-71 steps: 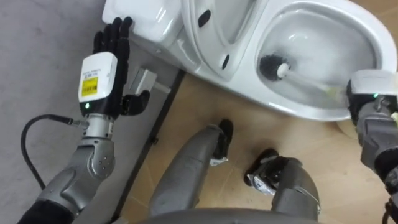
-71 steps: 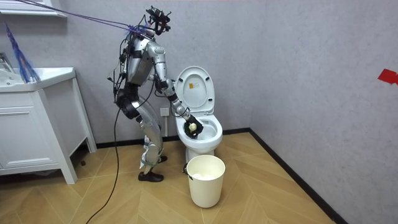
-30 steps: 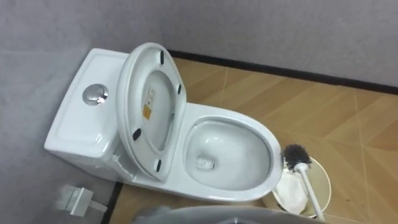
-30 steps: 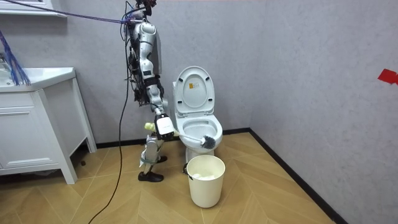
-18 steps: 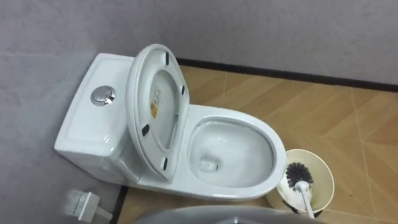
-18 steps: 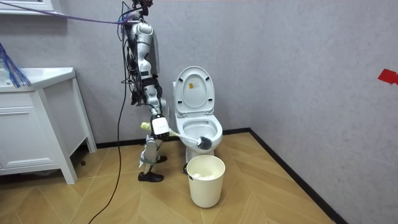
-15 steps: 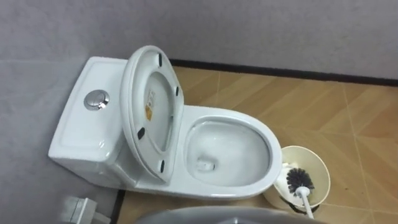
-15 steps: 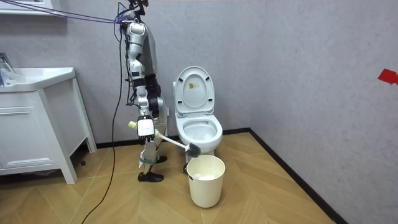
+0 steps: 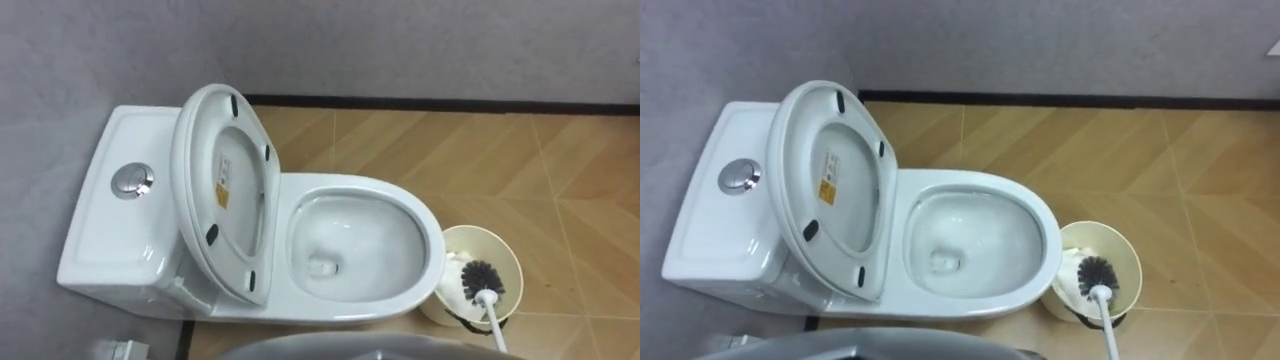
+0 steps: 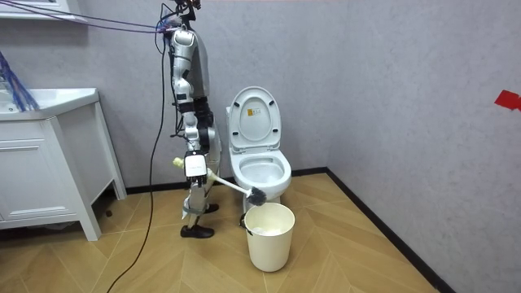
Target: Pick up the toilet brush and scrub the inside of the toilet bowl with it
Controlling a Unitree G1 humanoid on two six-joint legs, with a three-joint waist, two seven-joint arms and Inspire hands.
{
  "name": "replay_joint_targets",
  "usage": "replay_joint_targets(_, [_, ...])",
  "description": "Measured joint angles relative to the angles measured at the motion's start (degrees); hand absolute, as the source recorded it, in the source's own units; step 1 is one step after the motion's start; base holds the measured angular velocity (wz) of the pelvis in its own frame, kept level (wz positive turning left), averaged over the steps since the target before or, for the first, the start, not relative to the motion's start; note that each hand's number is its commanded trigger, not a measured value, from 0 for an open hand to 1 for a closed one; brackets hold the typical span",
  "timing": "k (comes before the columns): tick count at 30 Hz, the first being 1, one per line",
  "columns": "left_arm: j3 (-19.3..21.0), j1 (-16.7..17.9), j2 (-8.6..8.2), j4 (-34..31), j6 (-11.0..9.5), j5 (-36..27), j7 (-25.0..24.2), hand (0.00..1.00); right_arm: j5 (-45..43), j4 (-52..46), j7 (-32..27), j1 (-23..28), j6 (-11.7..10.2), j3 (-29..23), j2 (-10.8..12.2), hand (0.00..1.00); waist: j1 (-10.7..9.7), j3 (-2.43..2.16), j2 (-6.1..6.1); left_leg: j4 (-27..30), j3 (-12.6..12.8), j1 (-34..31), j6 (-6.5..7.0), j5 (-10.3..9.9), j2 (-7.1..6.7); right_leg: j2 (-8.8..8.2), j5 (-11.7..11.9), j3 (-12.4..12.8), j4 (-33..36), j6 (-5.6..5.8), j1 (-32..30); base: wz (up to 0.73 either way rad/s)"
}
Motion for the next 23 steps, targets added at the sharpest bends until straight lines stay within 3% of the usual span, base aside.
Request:
replay_joint_targets(6, [-2.9, -1.5, 0.08, 0.0, 1.0, 6.7, 0.8, 0.0, 0.9, 0.2, 0.5, -0.6, 0.8, 0.5, 0.2, 0.0, -2.0, 0.04, 0.02, -0.6, 0.0, 0.1, 0.02, 0.0, 0.28, 0.24, 0.1, 0.2, 0.4, -0.03, 0.0, -0.01])
replay_joint_targets(14, [-3.4, -1.8, 0.06, 0.0, 1.1, 11.0, 1.0, 0.0, 5.8, 0.2, -0.2, -1.1, 1.1, 1.0, 0.3, 0.0, -2.1, 0.12, -0.11, -0.7, 0.8, 1.0, 0.04, 0.0, 0.27, 0.35, 0.1, 1.8, 0.7, -0.02, -0.1, -0.08])
replay_joint_targets(23, [-4.7, -1.6, 0.05, 0.0, 3.1, 15.4, -1.7, 0.0, 15.5, 0.2, 1.1, -2.2, 1.0, 1.1, 0.3, 0.0, -2.1, 0.13, -0.09, -1.1, 1.6, 1.6, 0.02, 0.0, -0.04, 0.36, 0.0, 3.0, -0.7, 0.0, 0.0, -0.06])
